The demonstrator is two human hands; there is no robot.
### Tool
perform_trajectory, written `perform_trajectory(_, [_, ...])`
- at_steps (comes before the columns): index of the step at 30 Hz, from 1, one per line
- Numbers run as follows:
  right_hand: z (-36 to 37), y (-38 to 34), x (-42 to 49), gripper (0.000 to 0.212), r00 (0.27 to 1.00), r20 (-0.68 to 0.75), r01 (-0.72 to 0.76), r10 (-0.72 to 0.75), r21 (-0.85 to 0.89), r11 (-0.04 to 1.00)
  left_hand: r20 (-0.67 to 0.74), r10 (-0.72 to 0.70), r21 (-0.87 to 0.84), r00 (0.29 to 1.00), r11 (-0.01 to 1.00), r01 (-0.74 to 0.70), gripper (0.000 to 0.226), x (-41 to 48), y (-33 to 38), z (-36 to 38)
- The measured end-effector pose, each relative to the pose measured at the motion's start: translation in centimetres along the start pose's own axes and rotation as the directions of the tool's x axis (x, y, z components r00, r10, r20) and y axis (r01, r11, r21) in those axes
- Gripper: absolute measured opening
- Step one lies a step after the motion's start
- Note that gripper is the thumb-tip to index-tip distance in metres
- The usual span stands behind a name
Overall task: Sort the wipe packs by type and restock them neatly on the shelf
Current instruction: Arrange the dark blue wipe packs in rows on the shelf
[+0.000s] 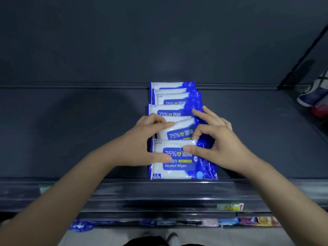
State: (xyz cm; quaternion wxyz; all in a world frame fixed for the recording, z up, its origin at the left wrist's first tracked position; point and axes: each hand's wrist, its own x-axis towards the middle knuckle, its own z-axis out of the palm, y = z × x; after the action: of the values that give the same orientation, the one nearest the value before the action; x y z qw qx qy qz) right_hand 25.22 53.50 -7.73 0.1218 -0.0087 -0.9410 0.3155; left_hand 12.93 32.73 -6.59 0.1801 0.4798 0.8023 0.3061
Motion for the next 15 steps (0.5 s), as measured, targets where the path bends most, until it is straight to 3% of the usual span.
perform_trajectory(4, [-0.2, 0.0, 0.5, 0.037, 0.998, 0.042, 0.049, -0.049, -0.013, 0.999, 0.046, 0.024, 0.021, 0.999, 0.999, -0.025, 0.061, 0.4, 0.7, -0.7])
perform_trajectory(7, [0.3, -0.3, 0.2, 0.035, 0.999, -0.015, 0.050, -0.048, 0.099, 0.994, -0.156, -0.095, 0.003, 0.983, 0.995, 0.097, 0.048, 1.0, 0.5, -0.4])
perform_trajectory(10, [1.1, -0.3, 0.3, 0.025, 0.997, -0.063, 0.056, -0.044, 0.191, 0.980, -0.358, -0.294, -0.157, 0.886, 0.954, 0.254, 0.036, 2.1, 0.3, 0.0])
perform_trajectory(15, [1.6, -0.1, 1.9, 0.026, 0.988, -0.137, 0.107, -0.076, 0.234, 0.966, -0.242, -0.480, -0.397, 0.843, 0.842, 0.365, 0.027, 3.9, 0.4, -1.1])
